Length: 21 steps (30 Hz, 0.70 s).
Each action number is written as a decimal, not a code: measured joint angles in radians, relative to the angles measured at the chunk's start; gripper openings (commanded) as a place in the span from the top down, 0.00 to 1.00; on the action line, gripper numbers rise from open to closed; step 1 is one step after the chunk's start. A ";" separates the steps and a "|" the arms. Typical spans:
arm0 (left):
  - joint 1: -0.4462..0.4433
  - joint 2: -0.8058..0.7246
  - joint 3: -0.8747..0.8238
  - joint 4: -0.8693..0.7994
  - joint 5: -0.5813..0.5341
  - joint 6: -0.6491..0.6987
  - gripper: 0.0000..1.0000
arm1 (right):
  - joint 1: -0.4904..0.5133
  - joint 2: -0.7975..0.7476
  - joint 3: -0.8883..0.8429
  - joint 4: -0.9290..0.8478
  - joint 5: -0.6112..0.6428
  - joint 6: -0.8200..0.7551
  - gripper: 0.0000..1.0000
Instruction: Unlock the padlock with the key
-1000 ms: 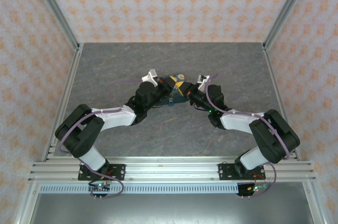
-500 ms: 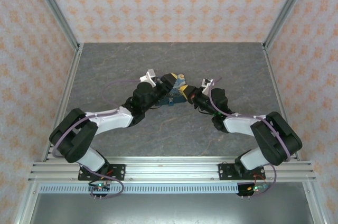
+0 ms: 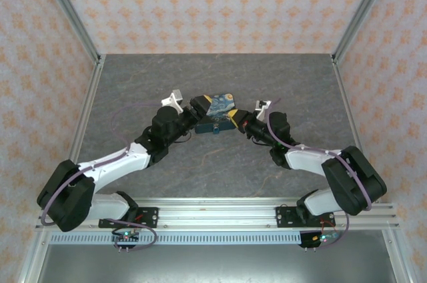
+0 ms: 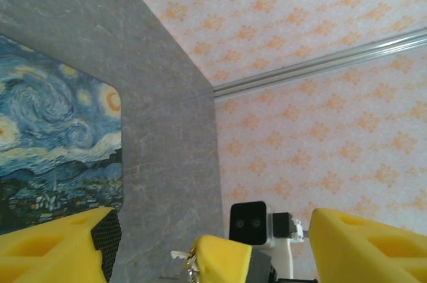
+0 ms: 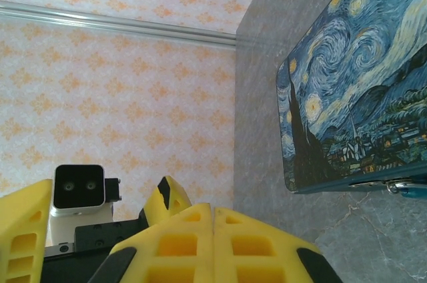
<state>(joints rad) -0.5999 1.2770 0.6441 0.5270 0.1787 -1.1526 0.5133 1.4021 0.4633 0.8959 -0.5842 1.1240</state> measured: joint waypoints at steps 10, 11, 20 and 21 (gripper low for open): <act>-0.012 0.084 0.017 -0.006 0.061 -0.032 0.48 | 0.000 -0.003 -0.002 0.006 0.018 0.046 1.00; -0.018 0.105 0.024 0.001 0.068 -0.036 0.49 | 0.000 -0.003 -0.002 0.009 0.020 0.055 1.00; -0.068 0.244 0.072 0.105 0.075 -0.107 0.61 | 0.000 -0.006 -0.002 0.010 0.039 0.080 1.00; -0.068 0.253 0.076 0.116 0.075 -0.111 0.63 | 0.000 -0.006 -0.002 0.010 0.039 0.080 1.00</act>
<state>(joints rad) -0.6682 1.5303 0.7204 0.6426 0.2539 -1.2636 0.5133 1.3956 0.4618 0.9058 -0.5457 1.2045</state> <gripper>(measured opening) 0.401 0.043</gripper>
